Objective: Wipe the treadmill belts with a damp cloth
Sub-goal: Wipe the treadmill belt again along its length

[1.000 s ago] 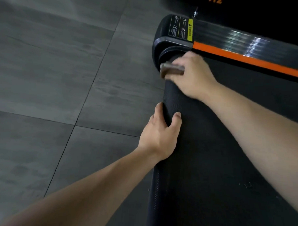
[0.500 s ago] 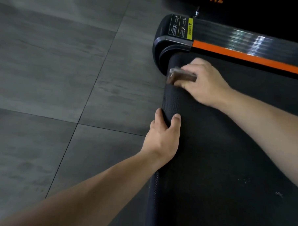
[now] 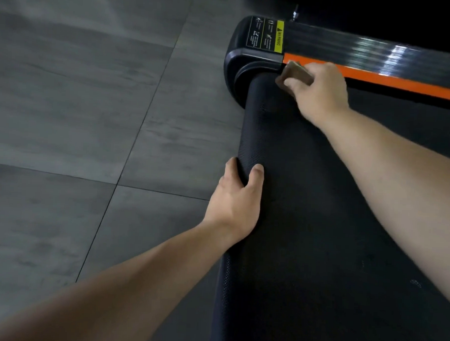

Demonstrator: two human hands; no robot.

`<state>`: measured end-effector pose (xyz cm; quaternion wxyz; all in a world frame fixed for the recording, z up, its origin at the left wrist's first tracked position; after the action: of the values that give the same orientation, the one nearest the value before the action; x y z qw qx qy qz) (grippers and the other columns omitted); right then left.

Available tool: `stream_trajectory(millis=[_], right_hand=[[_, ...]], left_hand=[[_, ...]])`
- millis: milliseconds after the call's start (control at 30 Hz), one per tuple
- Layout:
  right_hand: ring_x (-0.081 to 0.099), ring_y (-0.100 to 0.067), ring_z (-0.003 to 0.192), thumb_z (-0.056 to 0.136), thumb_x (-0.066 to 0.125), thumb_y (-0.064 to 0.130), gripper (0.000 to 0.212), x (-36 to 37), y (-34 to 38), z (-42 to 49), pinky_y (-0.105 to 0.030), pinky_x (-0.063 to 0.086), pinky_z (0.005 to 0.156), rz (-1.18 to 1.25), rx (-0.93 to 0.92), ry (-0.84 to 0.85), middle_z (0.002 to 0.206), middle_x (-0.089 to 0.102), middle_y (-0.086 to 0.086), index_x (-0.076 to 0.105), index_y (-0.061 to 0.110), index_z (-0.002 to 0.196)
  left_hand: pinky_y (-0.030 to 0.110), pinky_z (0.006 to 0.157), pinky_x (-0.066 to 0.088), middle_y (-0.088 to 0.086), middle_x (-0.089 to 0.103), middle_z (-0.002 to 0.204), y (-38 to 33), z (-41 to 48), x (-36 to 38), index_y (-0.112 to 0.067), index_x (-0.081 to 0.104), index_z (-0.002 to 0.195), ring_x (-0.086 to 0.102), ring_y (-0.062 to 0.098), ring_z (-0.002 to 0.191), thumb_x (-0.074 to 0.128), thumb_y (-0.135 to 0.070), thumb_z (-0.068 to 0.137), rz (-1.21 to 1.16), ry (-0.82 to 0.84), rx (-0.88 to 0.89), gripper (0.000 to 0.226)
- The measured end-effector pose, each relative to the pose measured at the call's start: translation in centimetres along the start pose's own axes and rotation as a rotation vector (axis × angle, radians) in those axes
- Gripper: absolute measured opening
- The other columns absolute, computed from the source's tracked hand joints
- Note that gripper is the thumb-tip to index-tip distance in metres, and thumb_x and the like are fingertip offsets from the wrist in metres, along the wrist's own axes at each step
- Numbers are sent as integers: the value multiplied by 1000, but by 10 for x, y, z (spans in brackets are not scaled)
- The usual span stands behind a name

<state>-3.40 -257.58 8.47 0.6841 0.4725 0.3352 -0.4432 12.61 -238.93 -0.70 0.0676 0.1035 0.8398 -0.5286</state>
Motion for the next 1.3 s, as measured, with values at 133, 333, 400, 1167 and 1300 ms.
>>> stream_trajectory(millis=[133, 333, 400, 1167, 1300], right_hand=[[53, -21, 93, 91, 68, 47, 31, 7, 23, -36, -36, 44, 81, 19, -81, 60, 101, 55, -4, 71, 20, 107], [57, -25, 98, 92, 69, 43, 34, -6, 10, -35, -38, 45, 83, -12, -149, 91, 102, 53, -1, 71, 17, 113], [58, -29, 103, 93, 64, 48, 36, -7, -2, -24, -43, 47, 88, -30, 34, -4, 107, 56, -4, 71, 19, 114], [57, -27, 90, 90, 68, 48, 32, -14, 31, -92, -32, 38, 73, 28, -72, 45, 92, 49, 0, 70, 17, 99], [53, -19, 86, 89, 72, 42, 27, -12, 57, -128, -33, 40, 73, 74, -168, 125, 94, 49, 2, 69, 17, 100]], left_hand=[[37, 103, 41, -6, 52, 143, 2, 2, 1, -35, 26, 158, 53, 18, 124, 34, -64, 102, 25, 3, 3, 63], [33, 94, 39, -5, 56, 137, -2, 0, 1, -31, 31, 155, 53, 15, 112, 34, -60, 104, 44, -11, 15, 58], [35, 96, 40, -5, 55, 139, -2, 1, 1, -31, 30, 156, 54, 17, 117, 34, -60, 104, 42, -11, 17, 60], [40, 123, 29, -12, 36, 162, 30, -56, 2, -47, 13, 162, 38, 15, 146, 39, -60, 104, -53, 24, -62, 65], [39, 123, 29, -13, 37, 161, 32, -57, 3, -46, 16, 162, 38, 13, 146, 43, -56, 104, -101, 30, -49, 64]])
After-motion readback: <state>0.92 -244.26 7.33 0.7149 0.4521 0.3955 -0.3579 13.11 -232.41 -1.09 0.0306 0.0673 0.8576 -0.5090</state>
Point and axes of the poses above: each hand's wrist, its own z-axis towards the middle knuckle, its own x-axis out of the palm, y = z × x, the point moved 7 cm from there along z, towards the middle knuckle
